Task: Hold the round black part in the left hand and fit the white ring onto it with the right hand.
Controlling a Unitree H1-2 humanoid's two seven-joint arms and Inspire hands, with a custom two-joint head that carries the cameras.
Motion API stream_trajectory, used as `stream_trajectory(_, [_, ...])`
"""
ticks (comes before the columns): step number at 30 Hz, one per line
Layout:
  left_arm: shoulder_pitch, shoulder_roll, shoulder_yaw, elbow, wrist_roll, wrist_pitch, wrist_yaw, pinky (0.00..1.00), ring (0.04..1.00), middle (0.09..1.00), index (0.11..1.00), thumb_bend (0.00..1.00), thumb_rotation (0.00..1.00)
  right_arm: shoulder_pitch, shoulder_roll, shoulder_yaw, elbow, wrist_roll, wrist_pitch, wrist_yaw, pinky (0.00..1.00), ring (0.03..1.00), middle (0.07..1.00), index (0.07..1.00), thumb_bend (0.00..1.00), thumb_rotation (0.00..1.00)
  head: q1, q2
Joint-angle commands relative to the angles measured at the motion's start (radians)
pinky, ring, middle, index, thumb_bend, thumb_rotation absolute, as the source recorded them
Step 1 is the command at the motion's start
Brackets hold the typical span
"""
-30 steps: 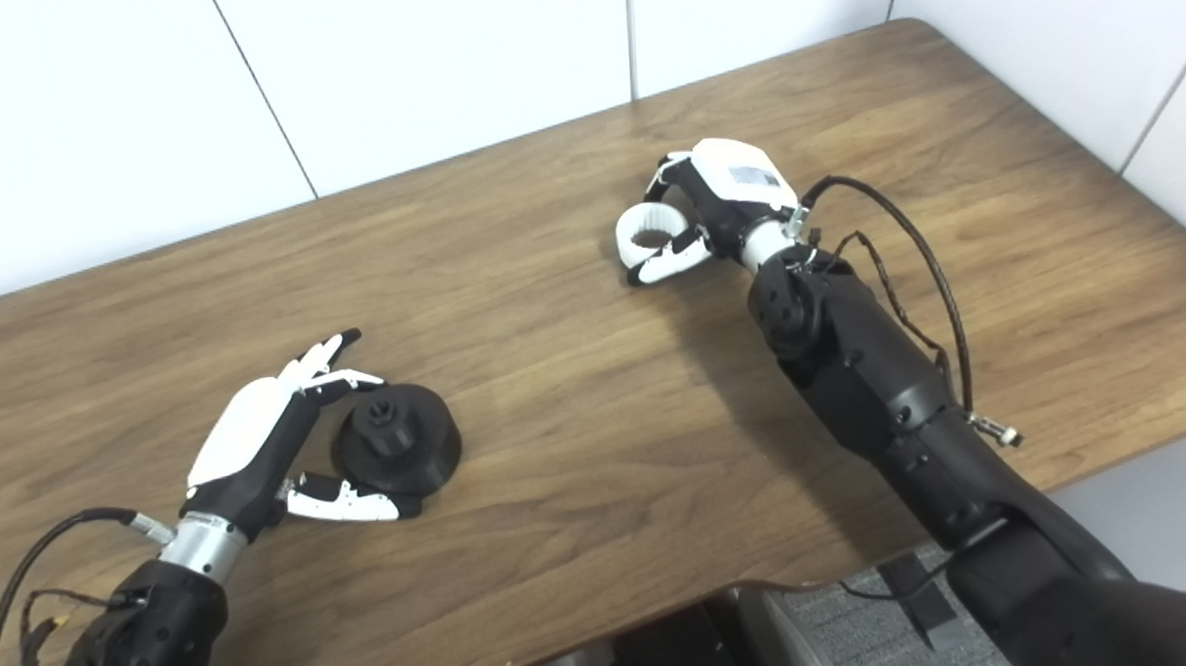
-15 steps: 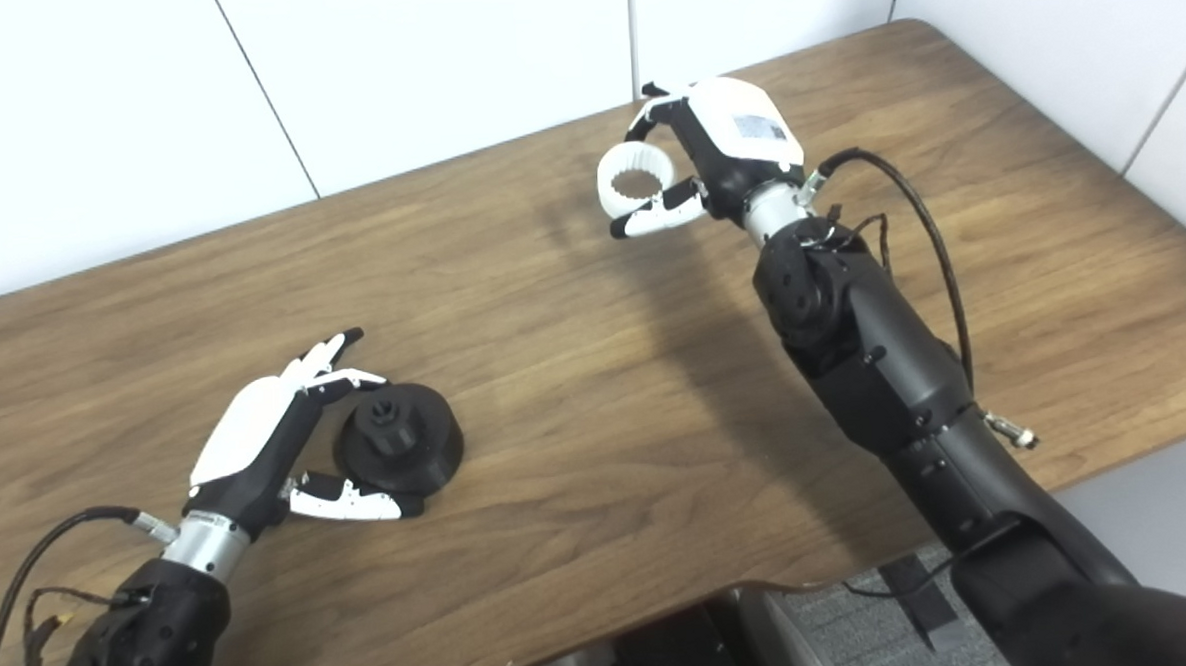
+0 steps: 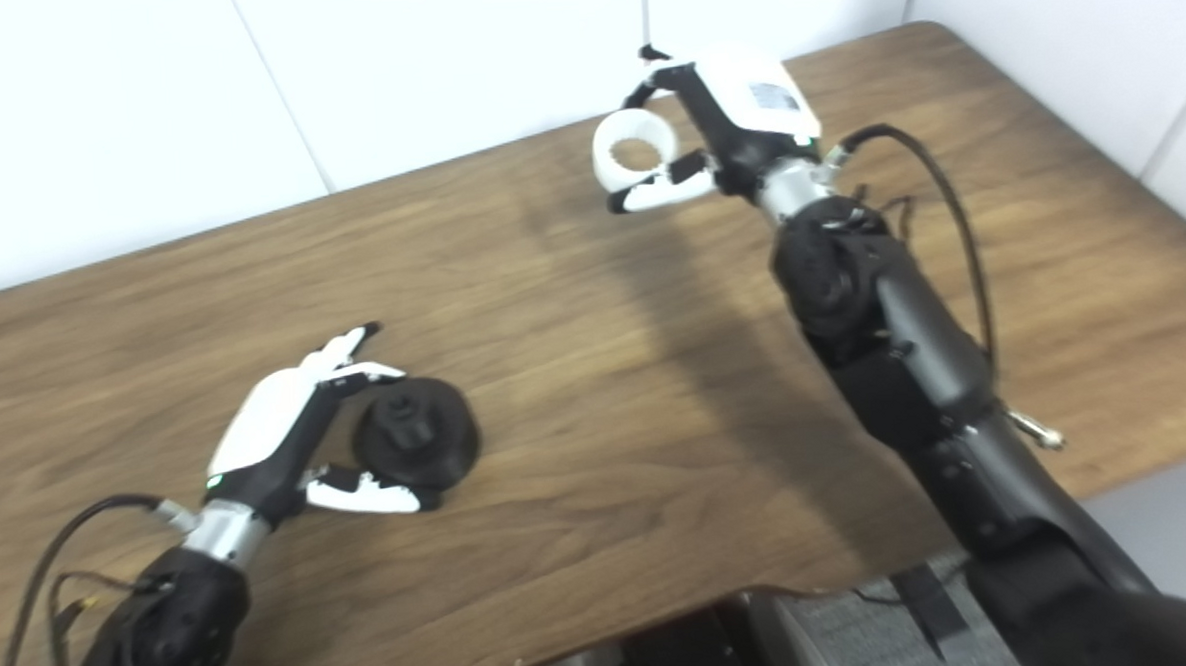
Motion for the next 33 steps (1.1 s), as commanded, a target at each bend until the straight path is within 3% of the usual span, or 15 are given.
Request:
stream_trajectory(1, [-0.046, -0.009, 0.003, -0.011, 0.007, -0.001, 0.015, 1.00, 1.000, 1.000, 0.625, 0.97, 0.36, -0.016, -0.016, -0.014, -0.043, 0.001, -0.049, -0.023, 0.79, 0.854, 0.880, 0.591, 0.79, 0.32, 0.007, 0.003])
stream_trajectory(6, [-0.060, -0.022, 0.002, -0.008, 0.017, 0.012, 0.007, 1.00, 1.000, 1.000, 0.622, 0.97, 0.35, 0.026, -0.004, -0.028, -0.071, 0.015, -0.066, -0.032, 0.83, 0.853, 0.881, 0.587, 0.79, 0.30, 0.051, 0.014])
stream_trajectory(15, [-0.061, -0.028, -0.001, -0.017, 0.021, 0.034, 0.001, 1.00, 1.000, 1.000, 0.619, 0.97, 0.36, 0.078, 0.000, -0.031, -0.110, 0.023, -0.101, -0.031, 0.76, 0.840, 0.875, 0.594, 0.79, 0.31, 0.057, 0.012])
stream_trajectory(27, [-0.065, -0.034, -0.002, -0.022, 0.027, 0.038, 0.005, 1.00, 1.000, 1.000, 0.620, 0.97, 0.36, 0.197, 0.065, -0.029, -0.228, 0.038, -0.138, -0.034, 0.72, 0.829, 0.871, 0.596, 0.79, 0.27, 0.075, 0.017])
stream_trajectory(33, [-0.064, -0.036, -0.006, -0.021, 0.037, 0.036, 0.009, 1.00, 1.000, 1.000, 0.620, 0.98, 0.36, 0.229, 0.094, -0.004, -0.283, 0.023, -0.129, 0.000, 0.75, 0.839, 0.870, 0.600, 0.80, 0.31, 0.081, 0.019])
